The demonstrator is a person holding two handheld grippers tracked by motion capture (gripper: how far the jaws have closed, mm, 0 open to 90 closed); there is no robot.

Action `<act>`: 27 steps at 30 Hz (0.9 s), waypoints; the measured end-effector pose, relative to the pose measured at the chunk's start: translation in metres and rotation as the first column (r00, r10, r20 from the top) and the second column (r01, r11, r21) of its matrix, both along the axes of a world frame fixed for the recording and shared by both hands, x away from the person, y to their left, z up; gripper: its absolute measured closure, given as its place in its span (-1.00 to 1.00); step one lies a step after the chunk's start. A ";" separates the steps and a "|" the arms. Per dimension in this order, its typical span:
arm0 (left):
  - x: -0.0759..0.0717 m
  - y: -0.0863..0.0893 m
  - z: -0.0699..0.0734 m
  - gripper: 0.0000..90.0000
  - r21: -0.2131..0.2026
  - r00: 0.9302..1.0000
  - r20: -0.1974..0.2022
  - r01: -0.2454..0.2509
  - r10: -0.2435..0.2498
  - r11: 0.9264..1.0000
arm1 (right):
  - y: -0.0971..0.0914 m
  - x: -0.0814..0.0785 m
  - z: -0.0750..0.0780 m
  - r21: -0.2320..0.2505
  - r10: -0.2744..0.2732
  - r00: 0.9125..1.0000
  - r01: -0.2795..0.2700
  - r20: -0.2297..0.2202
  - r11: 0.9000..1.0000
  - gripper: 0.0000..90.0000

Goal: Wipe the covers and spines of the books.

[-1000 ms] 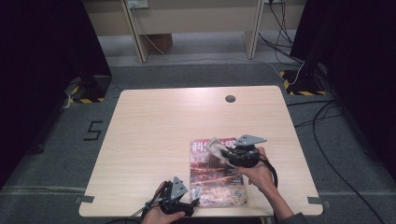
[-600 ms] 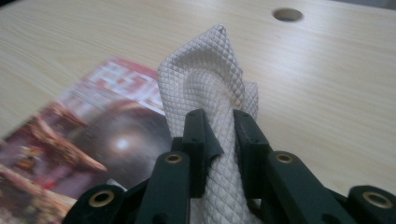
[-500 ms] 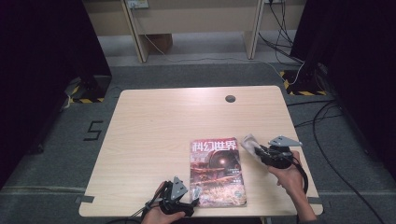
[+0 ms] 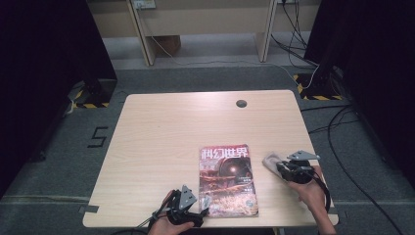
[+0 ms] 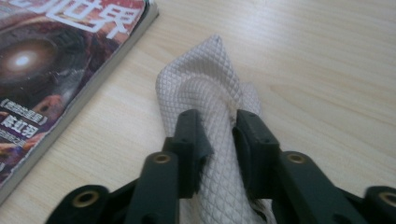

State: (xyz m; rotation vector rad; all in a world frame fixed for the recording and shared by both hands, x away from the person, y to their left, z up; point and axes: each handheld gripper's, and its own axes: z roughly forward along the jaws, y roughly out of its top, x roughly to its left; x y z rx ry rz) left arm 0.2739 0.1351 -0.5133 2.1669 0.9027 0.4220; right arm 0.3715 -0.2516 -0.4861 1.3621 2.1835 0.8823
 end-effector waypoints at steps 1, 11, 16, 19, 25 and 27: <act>0.000 0.000 0.000 -0.69 0.000 1.000 0.004 0.000 0.000 1.000 | 0.000 0.000 0.000 -0.005 -0.004 1.000 0.004 0.000 1.000 0.37; 0.000 0.000 0.000 -0.69 -0.002 1.000 -0.002 -0.004 0.004 1.000 | 0.015 -0.006 0.011 0.019 0.053 0.996 -0.055 0.076 0.998 -0.09; 0.000 0.000 0.000 -0.69 -0.004 1.000 -0.004 -0.005 0.005 1.000 | 0.031 -0.013 0.015 0.014 0.142 0.986 -0.143 0.086 0.990 -0.10; -0.001 0.000 0.000 -0.69 0.001 1.000 0.003 -0.003 0.003 1.000 | 0.038 -0.016 0.015 0.017 0.161 0.983 -0.163 0.094 0.986 -0.13; 0.000 0.000 0.000 -0.69 -0.001 1.000 0.002 -0.002 0.002 1.000 | 0.047 -0.021 0.010 0.036 0.170 0.982 -0.173 0.081 0.984 -0.20; 0.000 0.000 0.000 -0.70 -0.005 1.000 -0.005 -0.005 0.005 1.000 | 0.049 -0.022 0.009 0.036 0.176 0.982 -0.179 0.076 0.983 -0.22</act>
